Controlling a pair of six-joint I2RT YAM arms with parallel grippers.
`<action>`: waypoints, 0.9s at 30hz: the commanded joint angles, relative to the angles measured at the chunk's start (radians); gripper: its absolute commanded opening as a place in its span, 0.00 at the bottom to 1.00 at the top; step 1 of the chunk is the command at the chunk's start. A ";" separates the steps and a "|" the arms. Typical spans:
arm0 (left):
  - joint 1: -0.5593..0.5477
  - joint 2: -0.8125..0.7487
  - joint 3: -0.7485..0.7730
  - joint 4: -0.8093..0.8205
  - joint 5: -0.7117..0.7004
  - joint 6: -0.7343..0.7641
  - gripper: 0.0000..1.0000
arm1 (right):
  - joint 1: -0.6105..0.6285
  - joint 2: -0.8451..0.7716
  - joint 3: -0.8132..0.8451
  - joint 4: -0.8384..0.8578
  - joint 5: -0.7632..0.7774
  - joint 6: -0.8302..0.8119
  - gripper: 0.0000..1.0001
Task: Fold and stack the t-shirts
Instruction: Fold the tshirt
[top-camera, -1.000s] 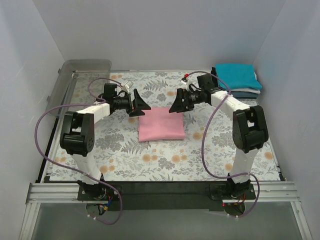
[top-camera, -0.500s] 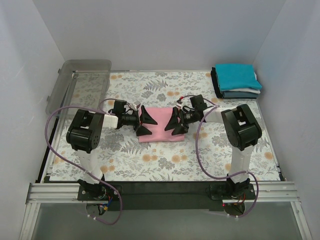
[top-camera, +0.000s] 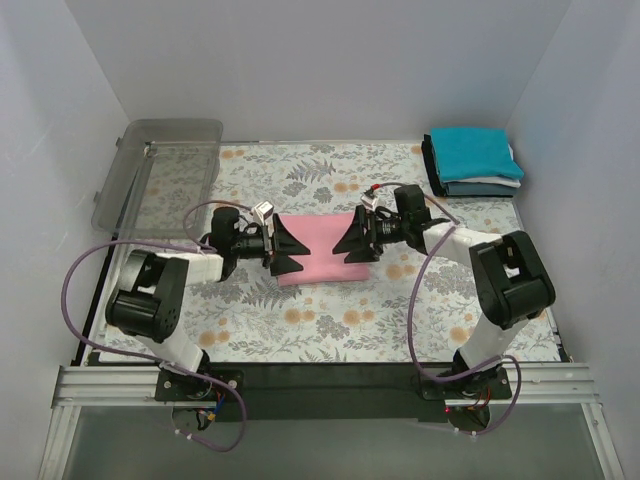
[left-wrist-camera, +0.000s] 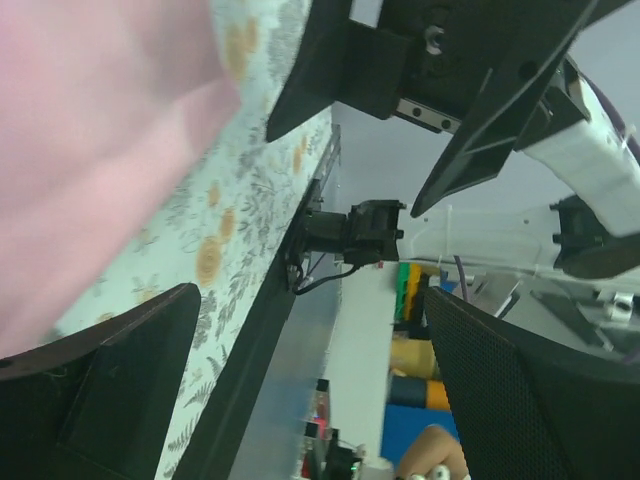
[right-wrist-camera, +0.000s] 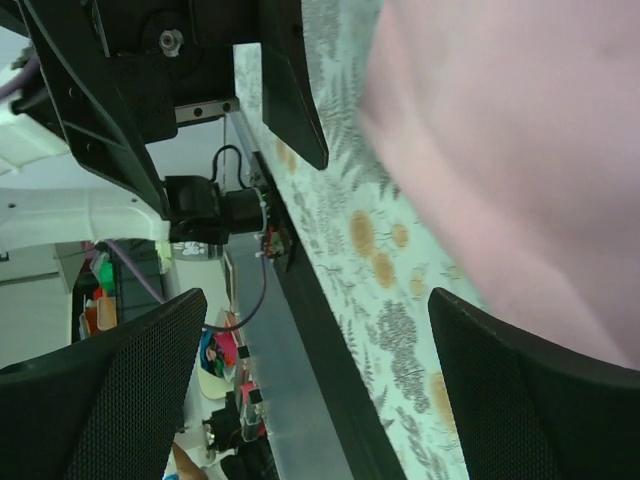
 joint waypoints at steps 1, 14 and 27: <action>-0.063 -0.090 -0.077 0.310 -0.005 -0.194 0.95 | 0.039 -0.073 -0.074 0.175 -0.006 0.173 0.98; -0.163 0.154 -0.093 0.837 -0.141 -0.535 0.97 | 0.053 0.078 -0.211 0.888 -0.048 0.674 0.96; -0.176 0.124 -0.119 0.637 -0.266 -0.458 0.98 | 0.116 0.149 -0.242 0.938 0.017 0.722 0.98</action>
